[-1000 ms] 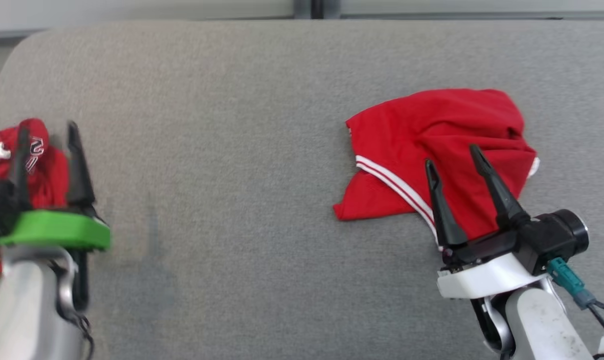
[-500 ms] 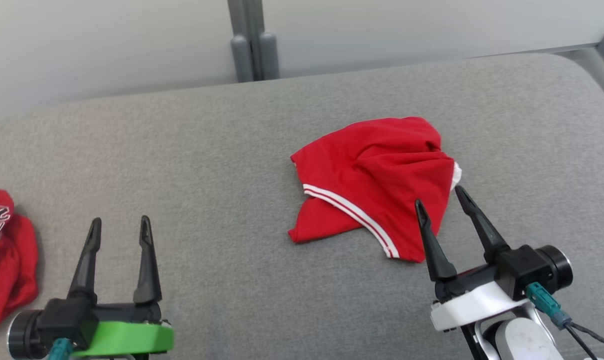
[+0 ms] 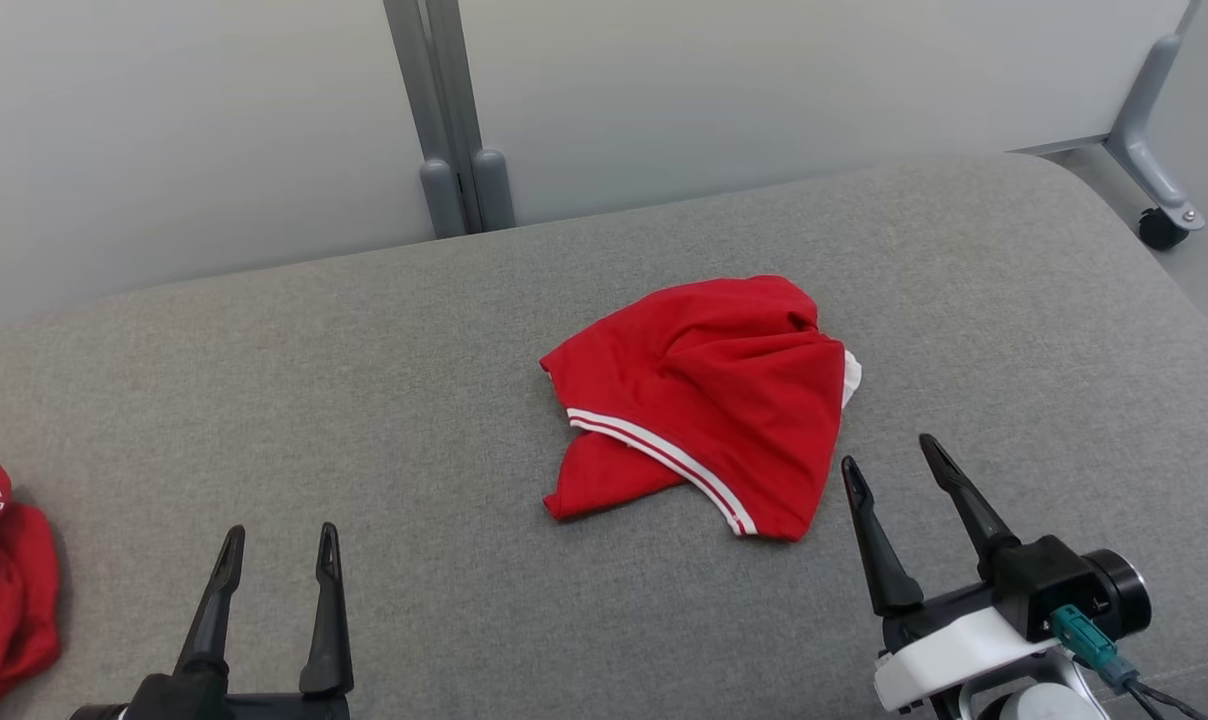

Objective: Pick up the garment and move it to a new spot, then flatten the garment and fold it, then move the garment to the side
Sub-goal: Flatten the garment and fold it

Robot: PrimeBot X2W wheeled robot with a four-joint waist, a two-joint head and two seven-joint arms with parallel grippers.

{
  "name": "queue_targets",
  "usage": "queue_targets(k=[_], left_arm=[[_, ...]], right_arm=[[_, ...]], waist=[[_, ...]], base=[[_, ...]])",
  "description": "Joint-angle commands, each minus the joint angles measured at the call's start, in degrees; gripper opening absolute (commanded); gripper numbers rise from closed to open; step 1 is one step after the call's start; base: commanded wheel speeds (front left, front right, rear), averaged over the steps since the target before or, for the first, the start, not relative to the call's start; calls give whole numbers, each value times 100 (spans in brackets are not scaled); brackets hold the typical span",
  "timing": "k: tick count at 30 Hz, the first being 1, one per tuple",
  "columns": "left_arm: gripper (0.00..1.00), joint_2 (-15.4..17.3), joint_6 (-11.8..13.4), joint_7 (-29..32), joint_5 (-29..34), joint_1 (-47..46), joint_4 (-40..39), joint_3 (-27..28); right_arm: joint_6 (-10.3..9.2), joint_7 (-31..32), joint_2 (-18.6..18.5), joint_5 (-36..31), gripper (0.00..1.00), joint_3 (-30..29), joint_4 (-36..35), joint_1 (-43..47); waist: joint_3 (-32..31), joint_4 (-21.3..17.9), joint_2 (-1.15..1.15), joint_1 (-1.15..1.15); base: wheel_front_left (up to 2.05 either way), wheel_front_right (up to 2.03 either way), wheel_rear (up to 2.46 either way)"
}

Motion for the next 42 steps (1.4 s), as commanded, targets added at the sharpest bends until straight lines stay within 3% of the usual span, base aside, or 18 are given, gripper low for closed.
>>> queue_targets(k=[1,12,42], left_arm=[[100,-1,9,2,-40,80,32,7],[100,-3,174,2,-19,139,53,-155],[100,-4,143,1,-62,133,235,-303]], right_arm=[[-8,-3,6,-4,100,-25,23,66],[-8,-3,46,4,100,-124,116,131],[-8,-3,52,-36,100,-177,119,182]], waist=[[-52,27,0,0],[-166,190,0,0],[-153,305,0,0]], base=[[0,0,0],[0,0,0],[0,0,0]])
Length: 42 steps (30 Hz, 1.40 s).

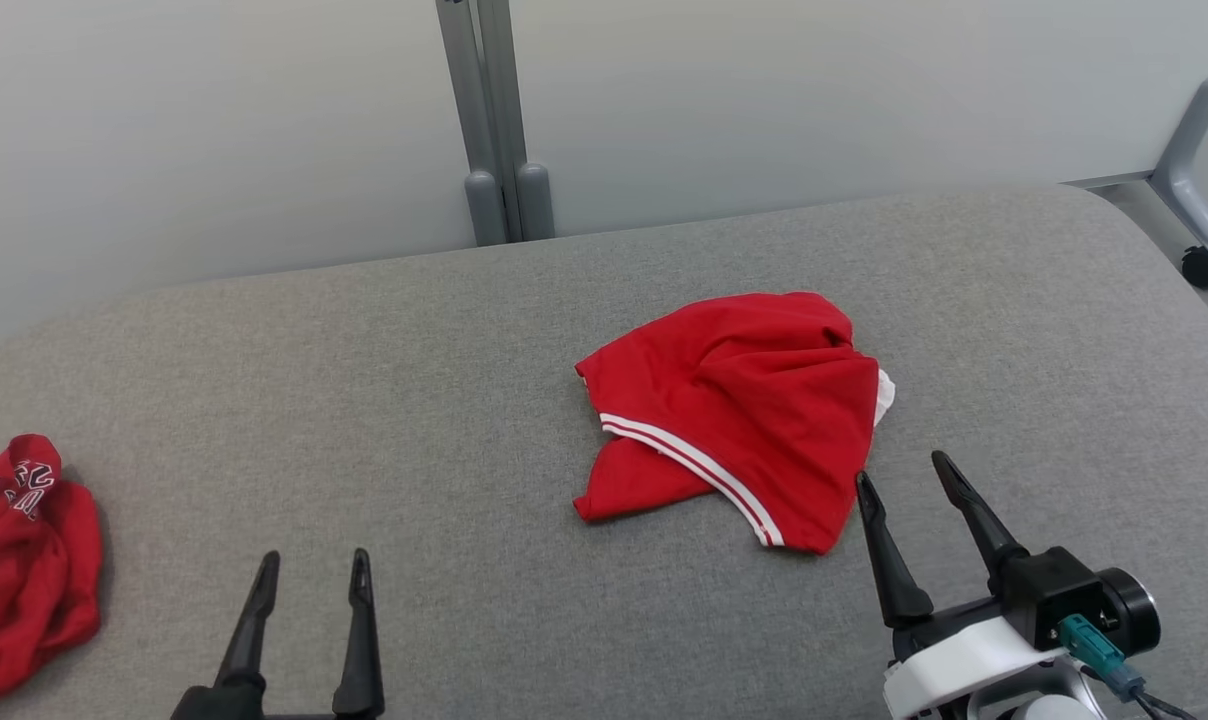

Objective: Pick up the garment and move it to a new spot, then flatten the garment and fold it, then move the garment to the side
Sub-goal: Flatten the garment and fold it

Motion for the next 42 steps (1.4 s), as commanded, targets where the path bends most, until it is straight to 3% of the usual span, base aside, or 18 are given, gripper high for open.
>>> queue_targets(k=[1,5,10,17,23,30,37,38,41,42], left_arm=[[100,-2,-98,1,-139,-17,91,-87],[100,-2,-422,2,-823,-240,724,-693],[100,4,-509,1,-1717,-980,1633,-1816],[100,51,-512,1,-2600,-2513,2571,-3737],[100,122,-513,26,-3317,-3526,3173,-4765],[100,64,-516,516,-4590,-4108,3837,-5049],[100,-24,-540,1003,-5770,-4308,3598,-5375],[88,-26,-540,1040,-5850,-4355,3597,-5450],[0,-28,-540,1050,-6036,-4468,3596,-5608],[0,-30,-540,1062,-6036,-4526,3598,-5692]], right_arm=[[-8,-3,-11,-48,100,-82,-39,65],[-9,-3,3,-120,100,-753,-181,-11],[-4,-3,40,-307,100,-1163,-349,-192],[-8,-3,65,-332,100,-1244,-563,-601],[-8,-3,82,-132,100,-1185,-658,-937],[-8,-3,80,2,100,-1292,-770,-1124],[-8,-3,83,23,100,-1371,-723,-1205],[-8,-3,83,31,100,-1361,-716,-1218],[-8,-3,82,73,100,-1318,-697,-1252],[-8,-3,82,78,100,-1297,-691,-1268]], waist=[[17,-4,0,0],[163,-61,0,0],[498,-278,0,0],[1342,-703,0,0],[1944,-1018,0,0],[2408,-1213,0,0],[2583,-1172,0,0],[2597,-1165,0,0],[2620,-1159,0,0],[2622,-1161,0,0]], base=[[0,0,0],[0,0,0],[0,0,0],[0,0,0],[0,0,0],[0,0,0],[0,0,0],[0,0,0],[0,0,0],[0,0,0]])
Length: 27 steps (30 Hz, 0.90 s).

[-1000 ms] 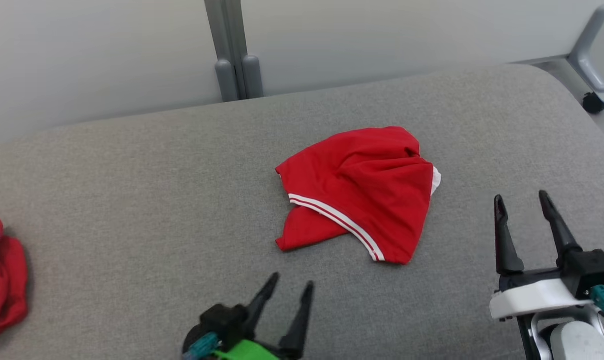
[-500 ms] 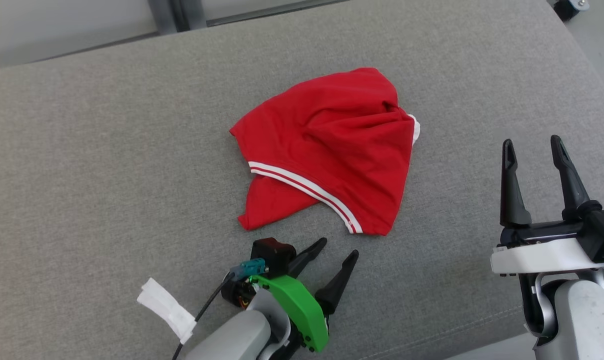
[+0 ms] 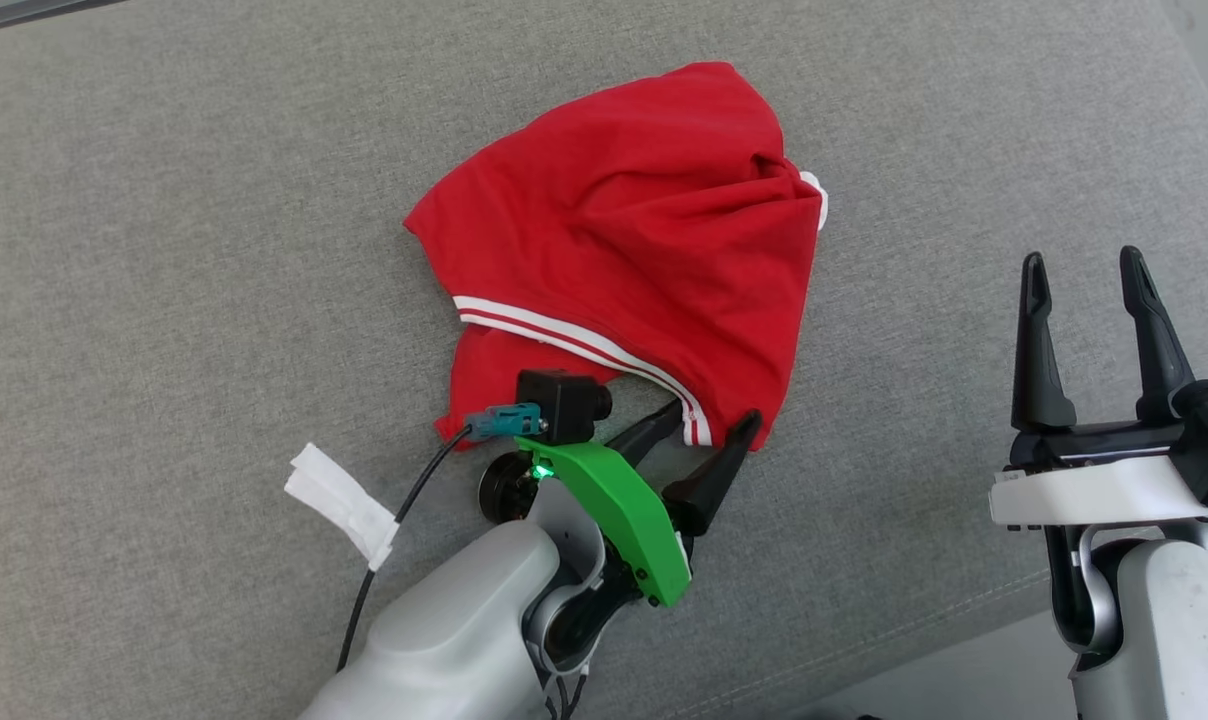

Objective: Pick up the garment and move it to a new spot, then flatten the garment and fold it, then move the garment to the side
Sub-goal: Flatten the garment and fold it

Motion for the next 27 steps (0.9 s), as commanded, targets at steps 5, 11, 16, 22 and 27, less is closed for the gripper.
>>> queue_targets(k=[5,11,16,22,27], left_arm=[[0,-22,-73,-144,-150,-55,84,-384],[0,182,-53,-519,-189,-752,-445,-262],[0,450,-50,-478,-187,-1582,-850,-39],[0,553,-48,-93,-383,-2759,-952,422],[0,352,62,261,-426,-4026,-756,820]], right_arm=[[-8,-3,3,49,100,43,30,-76],[-8,-3,4,88,100,59,82,5],[-8,-3,3,157,100,164,146,30],[-8,-3,3,230,100,296,204,49],[-8,-3,4,322,100,356,244,40]], waist=[[-34,-11,0,0],[-240,-13,0,0],[-474,-90,0,0],[-647,-226,0,0],[-720,-384,0,0]], base=[[0,0,0],[0,0,0],[0,0,0],[0,0,0],[0,0,0]])
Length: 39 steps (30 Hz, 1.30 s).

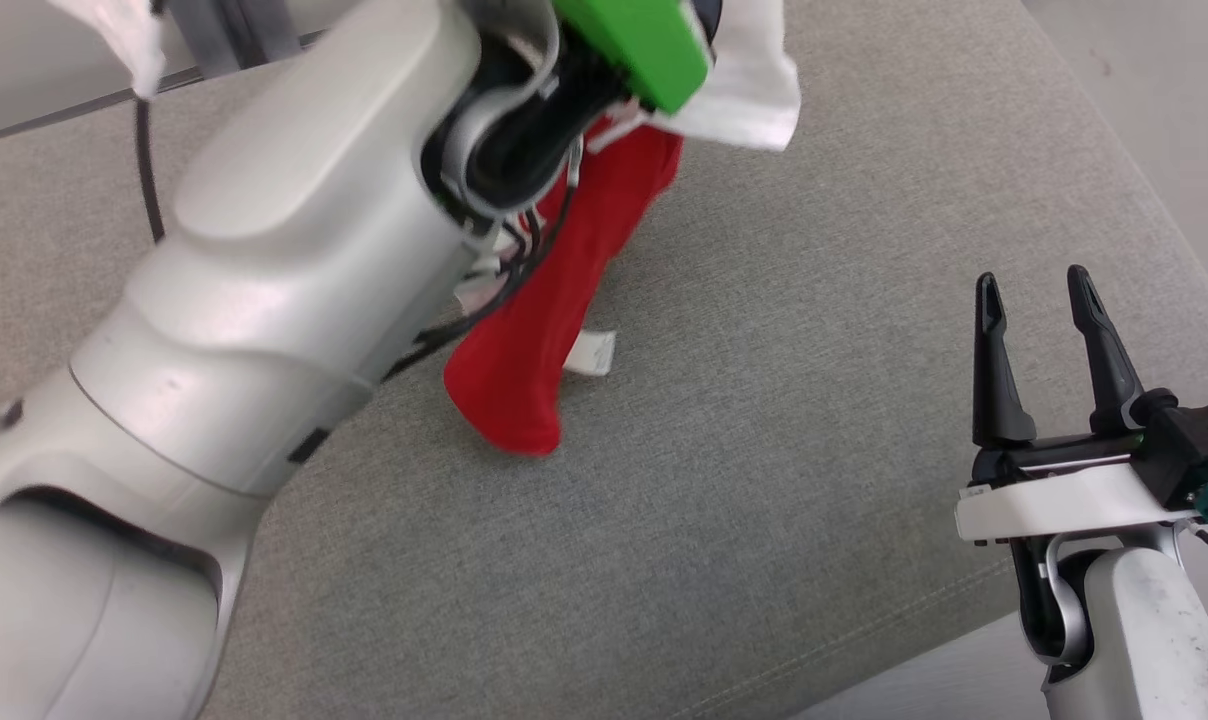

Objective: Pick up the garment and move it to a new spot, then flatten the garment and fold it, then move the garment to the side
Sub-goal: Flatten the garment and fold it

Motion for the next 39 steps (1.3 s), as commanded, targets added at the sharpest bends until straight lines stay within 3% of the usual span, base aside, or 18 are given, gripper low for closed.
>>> queue_targets(k=[1,7,11,17,22,27,32,36,37,38,39], left_arm=[[0,-52,36,-26,32,-339,104,122],[0,-277,101,-255,-81,-1256,537,537],[0,-241,432,-32,-385,-805,807,600],[0,404,769,233,-734,1084,655,352],[0,1087,916,-79,-1089,2735,325,483],[0,1625,1098,-243,-1252,3670,126,569],[0,2209,1238,-714,-301,3718,171,185],[0,2282,1313,-999,383,3442,334,-12],[11,2257,1360,-1052,566,3393,424,-56],[49,2221,1391,-1086,691,3356,488,-94],[100,2167,1453,-1125,877,3304,562,-120]], right_arm=[[-8,-3,3,40,100,22,28,30],[-8,-3,2,111,100,-28,55,129],[-8,-3,4,75,100,-124,55,206],[-8,-3,1,-21,100,-205,22,251],[-8,-3,0,-157,100,-193,-11,308],[-8,-3,0,-262,100,-153,-24,386],[-8,-3,1,-343,100,-117,-24,428],[-8,-3,0,-396,100,-88,-20,370],[-8,-3,2,-405,100,-56,-14,339],[-8,-3,1,-409,100,-31,-10,317],[-8,-3,-1,-408,100,-15,-6,289]], waist=[[-75,-114,0,0],[-167,-151,0,0],[-260,-11,0,0],[-347,243,0,0],[-399,462,0,0],[-406,658,0,0],[-354,840,0,0],[-301,941,0,0],[-290,956,0,0],[-281,965,0,0],[-273,973,0,0]], base=[[0,0,0],[0,0,0],[0,0,0],[0,0,0],[0,0,0],[0,0,0],[0,0,0],[0,0,0],[0,0,0],[0,0,0],[0,0,0]])
